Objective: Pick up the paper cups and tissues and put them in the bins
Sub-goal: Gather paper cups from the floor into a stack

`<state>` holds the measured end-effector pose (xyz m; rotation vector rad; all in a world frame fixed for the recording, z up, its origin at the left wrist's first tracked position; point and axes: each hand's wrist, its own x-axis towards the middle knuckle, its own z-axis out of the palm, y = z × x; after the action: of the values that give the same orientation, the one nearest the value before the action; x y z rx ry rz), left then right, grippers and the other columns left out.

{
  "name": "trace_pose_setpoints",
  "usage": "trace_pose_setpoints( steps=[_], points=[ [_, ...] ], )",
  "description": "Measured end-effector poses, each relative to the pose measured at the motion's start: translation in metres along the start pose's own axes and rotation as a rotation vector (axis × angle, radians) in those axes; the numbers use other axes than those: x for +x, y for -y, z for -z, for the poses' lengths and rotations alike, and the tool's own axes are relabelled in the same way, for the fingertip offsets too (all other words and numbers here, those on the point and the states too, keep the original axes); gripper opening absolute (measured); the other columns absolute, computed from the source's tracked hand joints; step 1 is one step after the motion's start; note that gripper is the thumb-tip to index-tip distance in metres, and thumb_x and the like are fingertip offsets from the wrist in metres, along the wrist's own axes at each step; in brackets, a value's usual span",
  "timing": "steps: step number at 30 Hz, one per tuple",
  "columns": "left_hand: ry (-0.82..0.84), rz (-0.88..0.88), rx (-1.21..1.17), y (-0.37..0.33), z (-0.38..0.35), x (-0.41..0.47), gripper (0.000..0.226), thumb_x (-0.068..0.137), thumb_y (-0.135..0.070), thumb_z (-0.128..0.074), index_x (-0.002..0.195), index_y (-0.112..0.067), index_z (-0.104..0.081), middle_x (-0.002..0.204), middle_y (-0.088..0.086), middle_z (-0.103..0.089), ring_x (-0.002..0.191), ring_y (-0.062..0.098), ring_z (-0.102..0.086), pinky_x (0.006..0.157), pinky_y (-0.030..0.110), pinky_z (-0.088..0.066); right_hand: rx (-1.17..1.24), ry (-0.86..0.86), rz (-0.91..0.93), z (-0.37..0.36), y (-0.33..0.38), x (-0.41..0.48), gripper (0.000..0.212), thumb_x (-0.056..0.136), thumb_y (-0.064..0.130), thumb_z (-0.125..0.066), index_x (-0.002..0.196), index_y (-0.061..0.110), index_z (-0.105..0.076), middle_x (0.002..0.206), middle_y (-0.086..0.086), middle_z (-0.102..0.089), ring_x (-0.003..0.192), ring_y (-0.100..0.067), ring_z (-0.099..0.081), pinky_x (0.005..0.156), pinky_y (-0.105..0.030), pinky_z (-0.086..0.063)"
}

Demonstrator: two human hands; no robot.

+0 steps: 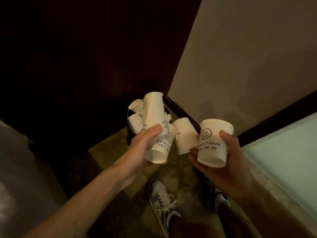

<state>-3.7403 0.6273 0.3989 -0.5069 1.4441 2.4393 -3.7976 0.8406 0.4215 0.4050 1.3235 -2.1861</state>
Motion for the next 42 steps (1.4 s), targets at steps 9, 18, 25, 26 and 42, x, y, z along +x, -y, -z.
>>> trace_pose_setpoints(
  steps=[9, 18, 25, 26, 42],
  points=[
    [-0.111, 0.099, -0.318, 0.037, 0.083, 0.046, 0.086, 0.048, -0.067, -0.086, 0.122, -0.027, -0.068, 0.126, 0.013, -0.067, 0.112, 0.039, -0.065, 0.074, 0.042, -0.059, -0.121, 0.008, -0.005, 0.005, -0.005, 0.162, 0.044, 0.076, 0.044, -0.064, 0.115, 0.023, -0.06, 0.087, -0.001, -0.077, 0.085, -0.019, -0.074, 0.072, -0.04, -0.06],
    [-0.164, 0.098, -0.216, 0.051, 0.095, 0.056, 0.084, 0.047, -0.067, -0.084, 0.12, -0.029, -0.068, 0.122, 0.009, -0.07, 0.109, 0.035, -0.067, 0.077, 0.043, -0.06, -0.417, 0.078, -0.055, -0.017, -0.024, 0.263, 0.052, 0.077, 0.047, -0.069, 0.121, 0.024, -0.054, 0.104, -0.002, -0.075, 0.093, -0.02, -0.073, 0.076, -0.04, -0.058],
    [-0.273, 0.091, -0.209, 0.053, 0.089, 0.087, 0.069, 0.067, -0.067, -0.066, 0.125, -0.03, -0.063, 0.12, 0.005, -0.07, 0.106, 0.028, -0.069, 0.072, 0.036, -0.058, -0.538, 0.028, -0.135, -0.005, -0.014, 0.299, 0.045, 0.075, 0.046, -0.074, 0.111, 0.027, -0.053, 0.118, -0.007, -0.062, 0.104, -0.028, -0.067, 0.078, -0.047, -0.059],
    [-0.279, 0.083, -0.208, 0.049, 0.084, 0.096, 0.067, 0.069, -0.068, -0.065, 0.124, -0.03, -0.064, 0.121, 0.006, -0.07, 0.108, 0.03, -0.068, 0.073, 0.036, -0.058, -0.519, 0.032, -0.151, -0.003, -0.013, 0.3, 0.044, 0.079, 0.044, -0.073, 0.115, 0.028, -0.053, 0.119, -0.007, -0.061, 0.106, -0.028, -0.066, 0.079, -0.048, -0.059],
    [-0.435, 0.271, -0.25, -0.022, 0.023, 0.128, 0.072, 0.07, -0.067, -0.061, 0.13, -0.028, -0.06, 0.124, 0.006, -0.068, 0.115, 0.029, -0.064, 0.086, 0.044, -0.055, -0.178, -0.074, -0.464, 0.002, 0.004, 0.265, 0.056, 0.075, 0.056, -0.067, 0.123, 0.028, -0.058, 0.105, -0.001, -0.075, 0.093, -0.019, -0.073, 0.072, -0.038, -0.057]
  ],
)
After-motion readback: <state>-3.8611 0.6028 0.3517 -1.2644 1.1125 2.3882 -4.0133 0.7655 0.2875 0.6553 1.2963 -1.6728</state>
